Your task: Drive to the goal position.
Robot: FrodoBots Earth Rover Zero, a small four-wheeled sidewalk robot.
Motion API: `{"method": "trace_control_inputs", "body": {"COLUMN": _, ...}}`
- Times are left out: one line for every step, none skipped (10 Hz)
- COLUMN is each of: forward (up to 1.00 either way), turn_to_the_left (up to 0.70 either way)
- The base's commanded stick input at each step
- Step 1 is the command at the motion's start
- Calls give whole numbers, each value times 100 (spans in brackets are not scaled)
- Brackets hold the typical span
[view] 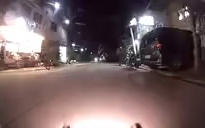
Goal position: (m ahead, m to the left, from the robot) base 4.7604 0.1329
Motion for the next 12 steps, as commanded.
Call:
{"method": "trace_control_inputs", "body": {"forward": 70, "turn_to_the_left": 0}}
{"method": "trace_control_inputs", "body": {"forward": 70, "turn_to_the_left": 0}}
{"method": "trace_control_inputs", "body": {"forward": 70, "turn_to_the_left": 0}}
{"method": "trace_control_inputs", "body": {"forward": 70, "turn_to_the_left": 0}}
{"method": "trace_control_inputs", "body": {"forward": 70, "turn_to_the_left": 0}}
{"method": "trace_control_inputs", "body": {"forward": 70, "turn_to_the_left": 0}}
{"method": "trace_control_inputs", "body": {"forward": 70, "turn_to_the_left": 0}}
{"method": "trace_control_inputs", "body": {"forward": 70, "turn_to_the_left": 0}}
{"method": "trace_control_inputs", "body": {"forward": 70, "turn_to_the_left": 0}}
{"method": "trace_control_inputs", "body": {"forward": 70, "turn_to_the_left": 0}}
{"method": "trace_control_inputs", "body": {"forward": 70, "turn_to_the_left": 0}}
{"method": "trace_control_inputs", "body": {"forward": 70, "turn_to_the_left": 0}}
